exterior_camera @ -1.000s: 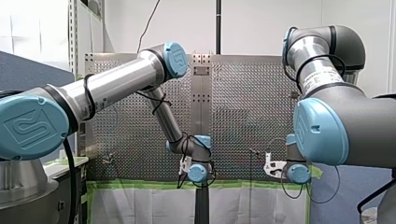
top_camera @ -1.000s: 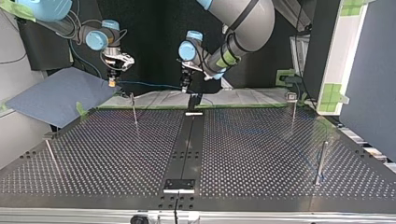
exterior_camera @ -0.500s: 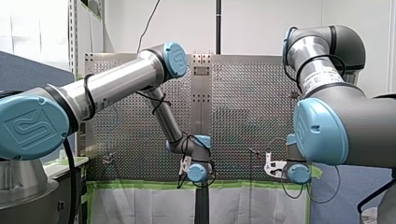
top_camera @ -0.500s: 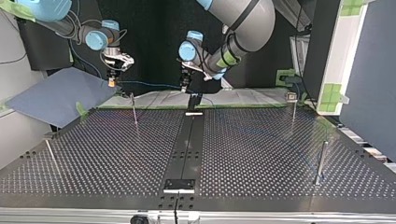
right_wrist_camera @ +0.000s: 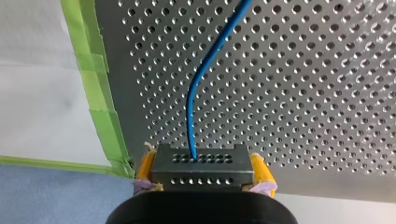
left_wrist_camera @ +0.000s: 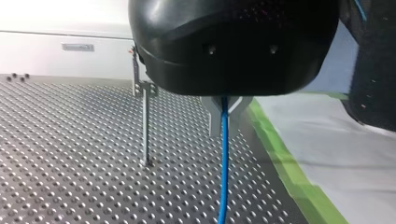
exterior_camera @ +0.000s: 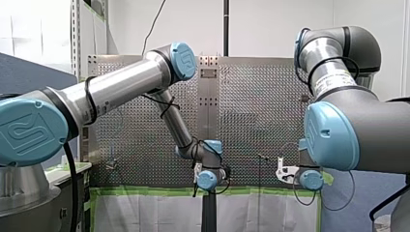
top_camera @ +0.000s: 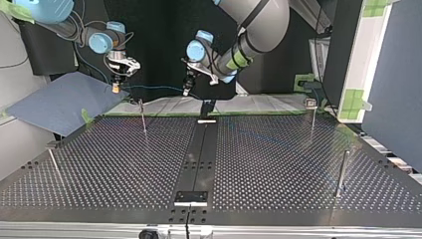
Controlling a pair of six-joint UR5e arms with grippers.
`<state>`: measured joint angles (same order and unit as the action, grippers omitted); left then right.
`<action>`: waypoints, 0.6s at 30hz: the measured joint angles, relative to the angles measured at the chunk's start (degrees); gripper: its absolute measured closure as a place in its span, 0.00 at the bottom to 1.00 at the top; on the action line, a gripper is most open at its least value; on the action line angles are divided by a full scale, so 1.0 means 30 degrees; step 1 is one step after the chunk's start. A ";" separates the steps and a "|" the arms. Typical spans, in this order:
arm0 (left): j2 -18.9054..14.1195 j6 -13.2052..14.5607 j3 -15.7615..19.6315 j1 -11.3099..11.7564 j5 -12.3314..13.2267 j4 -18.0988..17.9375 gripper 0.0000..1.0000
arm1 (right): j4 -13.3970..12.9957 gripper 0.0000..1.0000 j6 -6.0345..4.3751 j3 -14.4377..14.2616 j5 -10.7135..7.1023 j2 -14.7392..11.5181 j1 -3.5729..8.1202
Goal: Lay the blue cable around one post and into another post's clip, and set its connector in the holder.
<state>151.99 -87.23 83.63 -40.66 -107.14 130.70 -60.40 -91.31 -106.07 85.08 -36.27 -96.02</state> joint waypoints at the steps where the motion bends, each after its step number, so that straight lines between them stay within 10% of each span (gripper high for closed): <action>1: 0.0000 -0.0140 -0.0071 -0.0067 0.0012 -0.0002 0.99 | -0.0030 1.00 -0.0031 0.0002 -0.0001 0.0001 0.0045; 18: 0.0981 -0.1514 -0.2007 -0.1107 -0.0073 0.1155 0.99 | 0.0008 1.00 -0.0807 0.0208 0.0153 -0.0002 0.1099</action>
<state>154.93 -91.78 77.60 -43.98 -107.36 134.16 -60.37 -93.73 -105.45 85.54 -36.28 -92.72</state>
